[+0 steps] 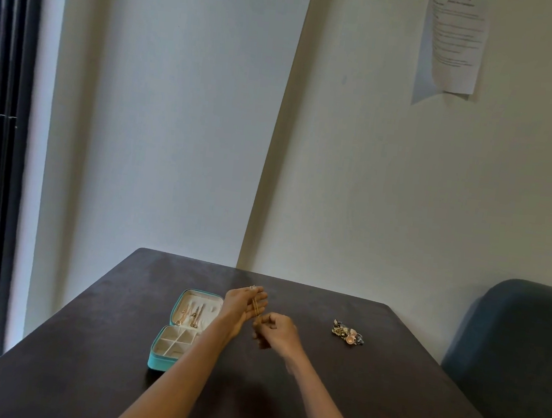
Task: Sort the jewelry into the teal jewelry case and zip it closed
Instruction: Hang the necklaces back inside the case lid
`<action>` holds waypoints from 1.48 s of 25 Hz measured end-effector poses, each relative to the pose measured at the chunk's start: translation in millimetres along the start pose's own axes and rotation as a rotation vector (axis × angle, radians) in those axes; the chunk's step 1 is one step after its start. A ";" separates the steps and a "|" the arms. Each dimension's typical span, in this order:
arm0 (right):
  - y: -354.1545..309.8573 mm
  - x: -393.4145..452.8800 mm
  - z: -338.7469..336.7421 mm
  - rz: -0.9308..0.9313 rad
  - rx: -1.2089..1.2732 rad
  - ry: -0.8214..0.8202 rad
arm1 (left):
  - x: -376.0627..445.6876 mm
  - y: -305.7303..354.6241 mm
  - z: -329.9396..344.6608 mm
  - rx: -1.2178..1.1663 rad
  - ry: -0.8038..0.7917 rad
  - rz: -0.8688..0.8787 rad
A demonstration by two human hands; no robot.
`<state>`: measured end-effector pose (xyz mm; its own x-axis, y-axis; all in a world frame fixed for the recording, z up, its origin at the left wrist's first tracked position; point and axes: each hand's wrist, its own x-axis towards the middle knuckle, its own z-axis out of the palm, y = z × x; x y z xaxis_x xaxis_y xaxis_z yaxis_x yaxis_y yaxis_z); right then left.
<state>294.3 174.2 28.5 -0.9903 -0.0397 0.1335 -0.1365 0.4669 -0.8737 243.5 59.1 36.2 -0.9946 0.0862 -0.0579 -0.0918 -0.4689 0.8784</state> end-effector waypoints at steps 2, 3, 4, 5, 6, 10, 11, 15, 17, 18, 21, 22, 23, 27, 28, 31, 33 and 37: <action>3.0 0.1 0.7 0.028 0.088 -0.017 | -2.8 -0.5 3.6 -0.072 0.005 -0.019; 5.0 0.2 1.1 0.043 0.143 -0.015 | -3.7 -1.3 5.7 -0.124 0.008 -0.028; 7.5 0.2 1.6 0.055 0.195 -0.008 | -5.1 -2.0 7.6 -0.168 0.007 -0.033; 10.1 0.2 1.6 0.067 0.238 0.003 | -5.2 -2.9 8.5 -0.193 0.006 -0.035; 13.0 -0.2 1.5 0.081 0.273 0.019 | -4.8 -3.7 8.6 -0.193 0.006 -0.032; 22.2 -0.9 0.2 0.190 0.524 0.135 | -1.8 -6.0 4.3 -0.098 0.014 -0.015; 22.4 -0.8 -1.1 0.219 0.579 0.159 | -0.1 -6.8 3.2 -0.072 0.028 -0.020; 25.9 2.0 -6.5 0.257 0.617 0.140 | 2.5 -7.2 -0.3 0.127 -0.069 -0.059; 26.2 2.8 -6.8 0.245 0.617 0.093 | -2.8 -5.0 -0.3 0.294 -0.198 -0.075; 25.8 3.9 -7.2 0.225 0.602 0.078 | -5.5 -4.3 1.0 0.383 -0.255 -0.080; 18.2 8.1 -10.9 0.129 0.474 0.080 | -8.7 -3.0 4.8 0.539 -0.341 -0.109; 14.8 8.9 -13.0 0.105 0.427 0.082 | -9.3 -1.6 5.3 0.549 -0.353 -0.120; 12.0 9.5 -15.7 0.084 0.386 0.073 | -9.5 -0.2 5.5 0.552 -0.359 -0.124; 9.7 8.1 -25.0 0.044 0.237 0.049 | -9.1 4.6 3.6 0.542 -0.354 -0.116; 10.8 8.1 -26.2 0.039 0.208 0.052 | -9.0 5.1 2.6 0.538 -0.359 -0.123; 13.5 9.3 -25.8 0.049 0.188 0.067 | -9.8 6.2 0.3 0.540 -0.382 -0.139; 14.7 10.4 -23.1 0.079 0.245 0.085 | -11.5 6.6 1.0 0.520 -0.396 -0.143; 13.6 10.6 -20.4 0.160 0.416 0.166 | -10.2 6.6 -0.5 0.370 -0.399 -0.203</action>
<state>282.5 198.1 27.6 -0.9866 0.1612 0.0254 -0.0157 0.0608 -0.9980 253.0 54.7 42.3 -0.8568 0.5010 -0.1223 -0.1844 -0.0762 0.9799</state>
